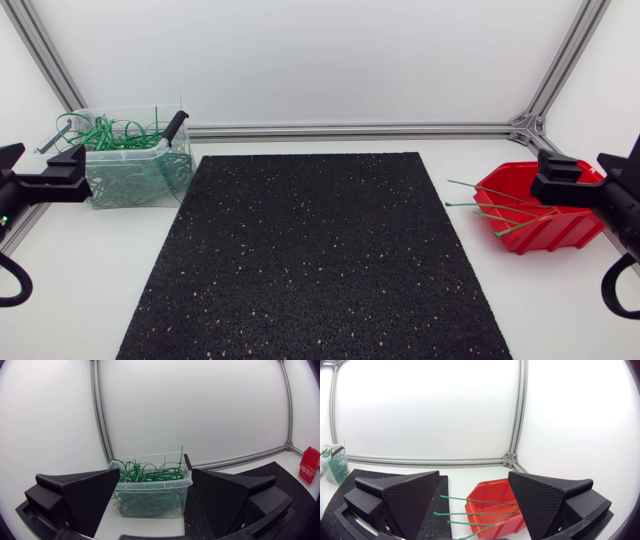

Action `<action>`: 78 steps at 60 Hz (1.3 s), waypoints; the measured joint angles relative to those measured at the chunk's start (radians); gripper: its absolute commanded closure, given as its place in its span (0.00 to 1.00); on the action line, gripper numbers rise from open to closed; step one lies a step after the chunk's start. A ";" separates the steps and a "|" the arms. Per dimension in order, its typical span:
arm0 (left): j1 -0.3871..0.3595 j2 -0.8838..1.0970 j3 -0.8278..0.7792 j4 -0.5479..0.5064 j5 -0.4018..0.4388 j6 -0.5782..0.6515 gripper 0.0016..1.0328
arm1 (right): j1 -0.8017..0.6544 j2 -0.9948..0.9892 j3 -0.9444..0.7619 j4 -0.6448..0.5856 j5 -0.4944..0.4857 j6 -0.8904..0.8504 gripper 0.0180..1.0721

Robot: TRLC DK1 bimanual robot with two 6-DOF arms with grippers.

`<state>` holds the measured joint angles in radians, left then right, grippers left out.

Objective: Take a green cable tie from the red box, thread the tail through the head to close it, then place it in the transparent bin on the left.

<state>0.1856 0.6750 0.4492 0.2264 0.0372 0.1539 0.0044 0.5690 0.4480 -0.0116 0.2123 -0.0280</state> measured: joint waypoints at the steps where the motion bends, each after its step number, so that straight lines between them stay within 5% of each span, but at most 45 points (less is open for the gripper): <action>1: -0.002 -0.014 -0.011 0.000 0.001 -0.001 0.03 | 0.000 -0.008 -0.011 0.002 0.000 0.000 0.05; 78: -0.178 -0.668 -0.408 -0.217 -0.035 -0.133 0.03 | 0.000 -0.563 -0.430 0.012 -0.209 0.013 0.05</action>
<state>0.0078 0.0067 0.0410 0.0097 0.0017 0.0212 0.0044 0.0055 0.0177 0.0006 0.0032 -0.0151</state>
